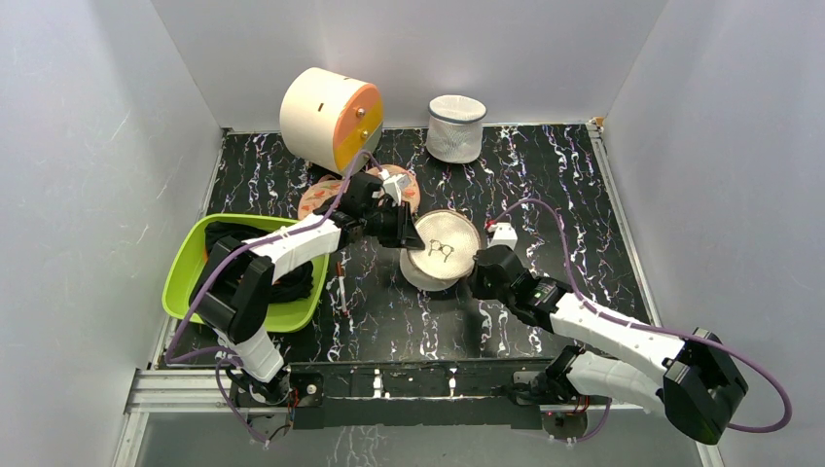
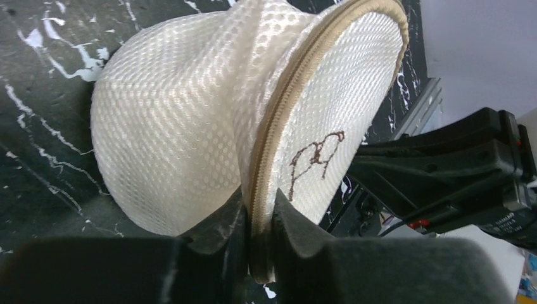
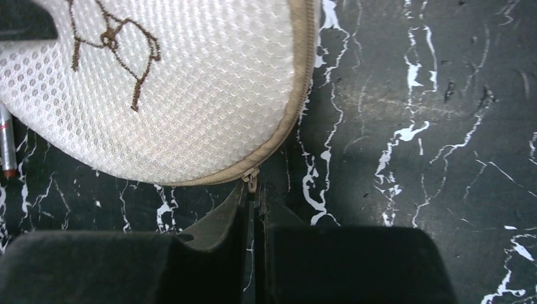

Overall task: Unzip the laundry bag and remove the bra
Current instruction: Unzip the laundry bag at the center of the board.

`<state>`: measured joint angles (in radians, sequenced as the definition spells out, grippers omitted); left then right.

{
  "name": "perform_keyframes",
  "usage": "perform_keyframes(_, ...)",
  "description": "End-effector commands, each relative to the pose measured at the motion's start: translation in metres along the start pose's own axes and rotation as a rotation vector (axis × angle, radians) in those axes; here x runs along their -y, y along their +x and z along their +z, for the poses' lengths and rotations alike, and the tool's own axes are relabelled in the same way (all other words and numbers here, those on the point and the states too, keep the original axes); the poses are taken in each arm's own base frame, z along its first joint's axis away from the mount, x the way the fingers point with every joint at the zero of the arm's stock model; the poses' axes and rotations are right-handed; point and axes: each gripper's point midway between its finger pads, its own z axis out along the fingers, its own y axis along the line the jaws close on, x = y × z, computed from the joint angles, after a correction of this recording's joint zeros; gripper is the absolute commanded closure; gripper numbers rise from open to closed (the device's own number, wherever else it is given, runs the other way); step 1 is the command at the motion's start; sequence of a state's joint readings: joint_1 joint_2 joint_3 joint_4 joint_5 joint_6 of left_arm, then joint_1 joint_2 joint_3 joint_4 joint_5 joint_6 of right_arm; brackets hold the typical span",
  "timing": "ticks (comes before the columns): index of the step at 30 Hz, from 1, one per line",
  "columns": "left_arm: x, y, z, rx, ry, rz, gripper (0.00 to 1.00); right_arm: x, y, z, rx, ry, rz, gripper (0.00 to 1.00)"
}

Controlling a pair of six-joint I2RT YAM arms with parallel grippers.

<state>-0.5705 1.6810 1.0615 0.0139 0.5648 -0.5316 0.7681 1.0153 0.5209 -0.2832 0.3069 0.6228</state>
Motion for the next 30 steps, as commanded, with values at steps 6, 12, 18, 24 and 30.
perform_keyframes(6, 0.003, -0.037, -0.04, 0.166, -0.147, 0.161, 0.5, -0.045, -0.028, -0.009, 0.042, -0.202, -0.001, 1.0)
perform_keyframes(12, 0.022, -0.056, -0.071, 0.332, -0.154, 0.26, 0.07, -0.063, -0.035, -0.013, 0.05, -0.283, 0.012, 1.0)
perform_keyframes(18, 0.04, -0.063, -0.086, 0.466, -0.186, 0.396, 0.02, -0.076, -0.035, -0.013, 0.028, -0.335, 0.01, 1.0)
perform_keyframes(24, 0.095, -0.031, -0.096, 0.63, -0.029, 0.755, 0.09, -0.082, -0.041, -0.016, 0.035, -0.353, 0.012, 1.0)
perform_keyframes(30, 0.106, 0.012, -0.082, 0.592, 0.036, 1.083, 0.36, -0.086, -0.043, -0.02, 0.038, -0.378, 0.019, 1.0)
